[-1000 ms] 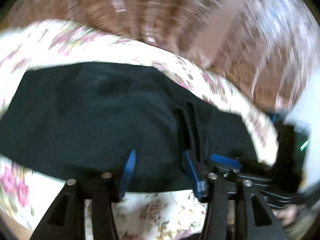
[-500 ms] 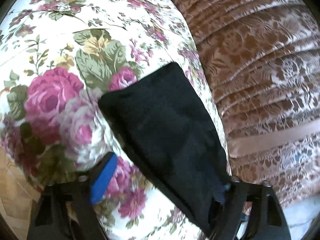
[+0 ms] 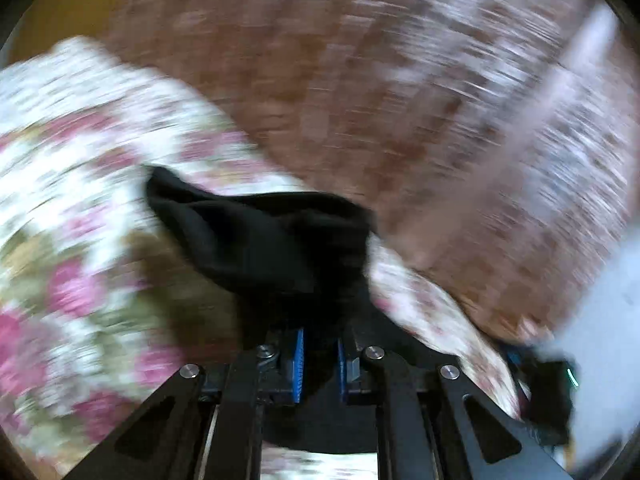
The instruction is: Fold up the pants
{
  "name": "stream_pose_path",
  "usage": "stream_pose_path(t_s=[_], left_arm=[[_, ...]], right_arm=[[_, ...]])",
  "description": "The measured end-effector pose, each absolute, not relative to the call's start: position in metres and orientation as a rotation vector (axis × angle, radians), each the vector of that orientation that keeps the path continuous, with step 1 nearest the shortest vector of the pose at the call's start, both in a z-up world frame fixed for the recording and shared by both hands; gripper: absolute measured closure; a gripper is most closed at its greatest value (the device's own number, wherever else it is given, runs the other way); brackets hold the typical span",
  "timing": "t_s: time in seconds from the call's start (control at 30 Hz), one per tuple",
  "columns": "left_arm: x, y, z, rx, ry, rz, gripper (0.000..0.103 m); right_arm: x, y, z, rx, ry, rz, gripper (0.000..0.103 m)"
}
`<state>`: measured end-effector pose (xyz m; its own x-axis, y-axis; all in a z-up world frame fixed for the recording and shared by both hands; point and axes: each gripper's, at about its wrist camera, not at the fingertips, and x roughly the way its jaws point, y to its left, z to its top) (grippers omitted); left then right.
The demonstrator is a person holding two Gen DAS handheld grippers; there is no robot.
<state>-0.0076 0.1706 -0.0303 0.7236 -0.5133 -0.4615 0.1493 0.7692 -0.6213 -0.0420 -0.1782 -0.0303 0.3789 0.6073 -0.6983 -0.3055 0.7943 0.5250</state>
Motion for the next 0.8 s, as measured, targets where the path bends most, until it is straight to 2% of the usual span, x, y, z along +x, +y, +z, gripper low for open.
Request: stream_pose_path(t_s=[0.03,0.1,0.2,0.33,0.37,0.43,0.47,0.5,0.6,0.67,0.73,0.8], left_arm=[[-0.009,0.153,-0.021,-0.535,0.658,-0.452,0.091],[-0.010,0.119,-0.009,-0.453,0.663,-0.556,0.091],[-0.012,0.072,-0.004,-0.347,0.689,-0.674,0.091],[-0.020,0.027,-0.005,-0.226,0.701,-0.776,0.091],[-0.019,0.019,-0.006,-0.203,0.705,-0.789,0.091],[-0.023,0.008,-0.008,-0.188,0.711,-0.821,0.091],[-0.023,0.005,-0.008,-0.186,0.715,-0.829,0.091],[-0.024,0.001,-0.008,-0.177,0.718,-0.830,0.091],[-0.030,-0.003,-0.006,-0.160,0.721,-0.852,0.085],[-0.033,0.005,-0.001,-0.238,0.749,-0.947,0.074],[-0.036,0.021,0.007,-0.321,0.741,-1.005,0.051],[-0.037,0.042,0.011,-0.409,0.723,-1.021,0.043]], right_arm=[[-0.037,-0.181,-0.028,0.401,1.026,0.642,0.064],[-0.025,-0.186,-0.019,0.557,1.020,0.748,0.043],[-0.014,-0.185,0.004,0.607,0.968,0.822,0.030],[-0.003,-0.168,0.031,0.509,0.975,0.916,0.028],[-0.002,-0.163,0.035,0.458,0.985,0.910,0.023],[0.003,-0.160,0.039,0.353,0.991,0.832,0.023],[0.007,-0.161,0.037,0.334,1.002,0.810,0.033],[0.012,-0.163,0.034,0.328,1.020,0.781,0.054],[0.017,-0.183,0.022,0.417,1.027,0.746,0.076],[0.013,-0.197,0.020,0.449,1.007,0.729,0.079],[0.009,-0.213,0.021,0.479,0.984,0.712,0.080],[0.004,-0.237,0.024,0.517,0.961,0.698,0.080]])
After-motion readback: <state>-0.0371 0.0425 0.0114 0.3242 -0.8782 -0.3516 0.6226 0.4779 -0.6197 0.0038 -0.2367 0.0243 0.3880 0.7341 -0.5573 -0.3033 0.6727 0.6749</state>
